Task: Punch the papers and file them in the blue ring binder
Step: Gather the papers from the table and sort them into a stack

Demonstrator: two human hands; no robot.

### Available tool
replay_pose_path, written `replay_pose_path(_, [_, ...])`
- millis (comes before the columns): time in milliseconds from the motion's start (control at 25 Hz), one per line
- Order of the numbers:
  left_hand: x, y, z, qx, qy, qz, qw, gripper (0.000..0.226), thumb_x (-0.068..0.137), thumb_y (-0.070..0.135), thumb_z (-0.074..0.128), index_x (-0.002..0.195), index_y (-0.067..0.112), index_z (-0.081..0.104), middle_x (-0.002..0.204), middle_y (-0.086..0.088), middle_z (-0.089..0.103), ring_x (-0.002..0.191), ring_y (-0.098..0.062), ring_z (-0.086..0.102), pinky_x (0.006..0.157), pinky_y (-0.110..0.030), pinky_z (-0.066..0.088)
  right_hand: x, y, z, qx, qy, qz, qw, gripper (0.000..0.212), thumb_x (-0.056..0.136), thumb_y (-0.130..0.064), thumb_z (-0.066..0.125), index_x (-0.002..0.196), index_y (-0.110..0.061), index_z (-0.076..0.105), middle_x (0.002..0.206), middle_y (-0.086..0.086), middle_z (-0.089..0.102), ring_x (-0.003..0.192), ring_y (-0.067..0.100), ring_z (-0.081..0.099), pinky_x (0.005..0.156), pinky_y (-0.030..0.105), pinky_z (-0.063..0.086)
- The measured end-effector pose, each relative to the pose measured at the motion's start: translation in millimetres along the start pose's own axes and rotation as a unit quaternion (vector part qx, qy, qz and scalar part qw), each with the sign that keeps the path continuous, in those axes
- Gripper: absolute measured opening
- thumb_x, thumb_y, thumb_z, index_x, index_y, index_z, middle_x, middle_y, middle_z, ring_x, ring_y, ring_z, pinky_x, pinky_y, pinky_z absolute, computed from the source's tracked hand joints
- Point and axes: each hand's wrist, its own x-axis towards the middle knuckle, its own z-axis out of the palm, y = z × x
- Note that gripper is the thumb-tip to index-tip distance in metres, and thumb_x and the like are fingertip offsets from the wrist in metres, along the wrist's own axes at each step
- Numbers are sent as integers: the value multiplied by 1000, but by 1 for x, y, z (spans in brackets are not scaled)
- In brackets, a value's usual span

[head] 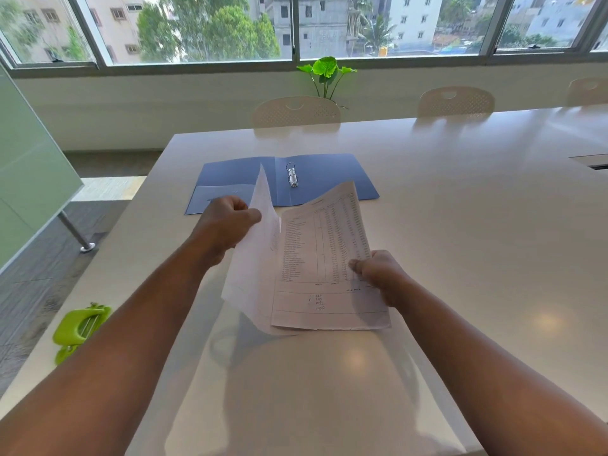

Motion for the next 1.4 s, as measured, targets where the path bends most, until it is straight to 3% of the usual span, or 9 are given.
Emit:
replay_pose_path(320, [-45,40,37,105,-5,143,984,21,85,23,63,70,18,50,66,5,52,58,-14,46,52,-26,36,-24,-23,5,72,-120,-54,989,18,99,-3,56,105,-16,66,111,8,72,98,27,69,89,45,59])
replay_pose_path(560, [-53,37,67,122,-1,183,975,22,86,27,61,70,20,48,71,6,58,70,-19,55,60,-33,49,-35,-28,4,177,-163,-86,967,29,97,0,55,118,-16,65,111,14,75,94,30,71,83,44,60])
replay_pose_path(760, [-55,26,75,125,-43,206,970,26,94,41,59,82,18,60,83,5,69,79,-18,64,67,-37,55,-38,-23,9,216,-162,-96,958,20,103,-25,57,121,-23,66,106,12,75,88,28,70,77,45,62])
replay_pose_path(840, [-54,20,75,111,-91,205,968,36,99,46,51,84,17,64,80,1,71,77,-21,64,70,-42,55,-40,-20,11,238,-171,-102,951,34,103,-42,53,123,-20,68,107,12,76,88,28,72,79,45,62])
replay_pose_path(960, [-48,6,77,116,-144,228,956,23,99,37,52,101,22,69,114,4,72,105,-17,64,94,-46,53,-40,-19,11,276,-185,-113,936,49,102,-54,41,124,-20,67,110,9,78,89,26,76,77,41,64])
replay_pose_path(1040, [-43,-3,77,184,-152,255,937,30,95,34,61,123,25,66,143,8,57,134,-15,47,114,-46,37,-38,-18,11,298,-199,-118,926,43,101,-48,46,124,-18,65,115,12,76,93,27,75,81,44,62])
replay_pose_path(1200, [-37,-20,74,193,-5,301,934,50,87,36,70,136,28,59,158,4,41,150,-19,27,123,-46,17,-33,-17,9,276,-169,-115,939,19,101,-14,59,120,-16,63,112,12,75,93,32,74,81,50,63])
replay_pose_path(1320, [-23,-32,61,141,138,178,964,72,89,38,67,152,27,35,164,-4,26,151,-28,21,122,-51,21,-31,-15,1,273,-154,-119,942,19,101,-13,59,119,-18,64,116,12,75,103,37,73,84,53,62])
replay_pose_path(1400, [-11,-37,46,9,109,67,992,77,93,36,67,156,28,23,162,-5,31,145,-29,36,115,-56,38,-28,-14,-3,282,-144,-138,939,19,101,-11,58,117,-18,66,118,13,75,106,37,72,90,54,60])
